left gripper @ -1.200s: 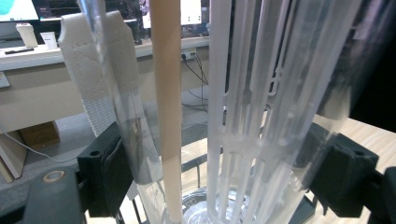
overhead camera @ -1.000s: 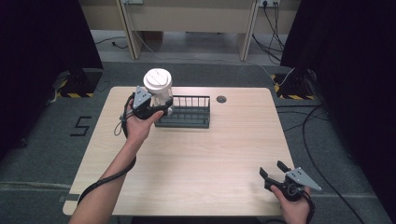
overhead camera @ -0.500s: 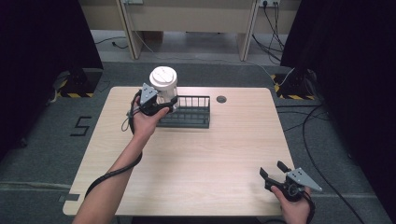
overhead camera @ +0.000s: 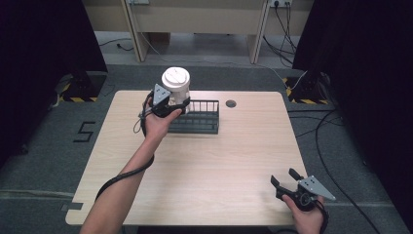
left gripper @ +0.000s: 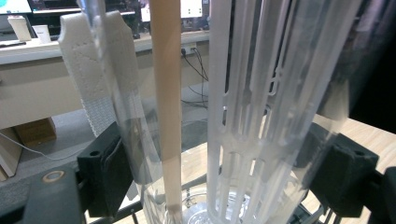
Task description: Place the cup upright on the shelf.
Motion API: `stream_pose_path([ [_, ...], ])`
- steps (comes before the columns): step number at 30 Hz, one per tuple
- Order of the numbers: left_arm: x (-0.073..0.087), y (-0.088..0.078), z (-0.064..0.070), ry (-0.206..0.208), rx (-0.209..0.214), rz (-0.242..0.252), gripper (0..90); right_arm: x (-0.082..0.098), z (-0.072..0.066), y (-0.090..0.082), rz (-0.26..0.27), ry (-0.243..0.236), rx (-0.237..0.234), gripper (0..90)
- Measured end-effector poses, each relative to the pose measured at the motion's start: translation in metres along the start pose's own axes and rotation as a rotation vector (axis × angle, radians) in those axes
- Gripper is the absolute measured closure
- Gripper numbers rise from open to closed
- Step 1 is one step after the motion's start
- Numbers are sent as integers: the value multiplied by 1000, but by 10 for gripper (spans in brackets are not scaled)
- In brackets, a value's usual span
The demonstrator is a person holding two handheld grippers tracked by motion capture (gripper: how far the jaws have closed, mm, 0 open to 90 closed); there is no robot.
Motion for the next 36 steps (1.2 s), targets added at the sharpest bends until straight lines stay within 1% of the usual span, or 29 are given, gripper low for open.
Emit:
stream_pose_path([
  [1,1,2,1,0,2,-2,179,0,0,0,0,-7,0,205],
  [6,3,8,2,0,2,-11,179,0,0,0,1,-8,2,204],
  [10,6,13,2,0,-7,-21,179,0,-1,0,0,-10,3,204],
  [14,12,19,2,-9,-7,-33,179,0,-2,0,-1,-18,4,204],
  [15,13,20,2,-10,-6,-29,179,0,-2,0,-1,-19,3,204],
  [25,14,31,1,-27,-14,-36,179,0,-3,0,-4,-29,2,204],
  [29,16,34,1,-32,-12,-40,178,0,-3,0,-6,-29,1,203],
  [36,25,38,4,-42,-11,-60,178,0,-3,0,-5,-30,1,203],
])
Point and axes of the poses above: each handheld gripper's, and its own axes: y roughly forward along the jaws, x roughly out of its underside, z roughly to its right, the point moved 7 cm from there along y, roughly forward along the jaws
